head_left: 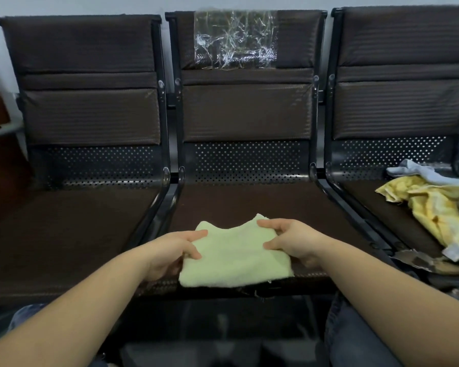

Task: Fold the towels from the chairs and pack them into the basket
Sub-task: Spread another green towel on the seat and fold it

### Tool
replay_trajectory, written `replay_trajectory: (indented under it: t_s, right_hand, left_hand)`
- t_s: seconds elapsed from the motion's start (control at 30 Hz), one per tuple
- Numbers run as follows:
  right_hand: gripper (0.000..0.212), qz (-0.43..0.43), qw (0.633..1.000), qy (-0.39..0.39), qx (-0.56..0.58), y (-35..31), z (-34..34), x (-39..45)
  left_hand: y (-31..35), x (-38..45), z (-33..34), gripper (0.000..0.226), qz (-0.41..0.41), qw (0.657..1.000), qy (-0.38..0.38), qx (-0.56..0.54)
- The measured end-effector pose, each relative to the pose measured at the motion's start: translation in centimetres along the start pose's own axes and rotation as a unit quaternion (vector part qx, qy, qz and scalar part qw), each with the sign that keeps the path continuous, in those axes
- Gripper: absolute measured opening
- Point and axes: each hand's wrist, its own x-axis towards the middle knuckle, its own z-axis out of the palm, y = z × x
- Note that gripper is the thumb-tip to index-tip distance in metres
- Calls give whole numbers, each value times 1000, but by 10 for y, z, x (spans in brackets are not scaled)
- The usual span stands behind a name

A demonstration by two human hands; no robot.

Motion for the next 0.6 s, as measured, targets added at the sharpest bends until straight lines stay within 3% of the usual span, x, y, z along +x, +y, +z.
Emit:
replay_trajectory:
  t_s: [0.33, 0.5, 0.6]
  right_hand:
    - [54, -1, 994, 78, 74, 37, -92, -62]
    - [54, 9, 980, 146, 131, 98, -139, -127]
    - [56, 11, 962, 227, 154, 147, -160, -182]
  left_hand:
    - [48, 5, 96, 45, 102, 994, -3, -26]
    - [76, 10, 174, 48, 153, 980, -105, 66]
    - [85, 14, 235, 53, 174, 957, -184, 140]
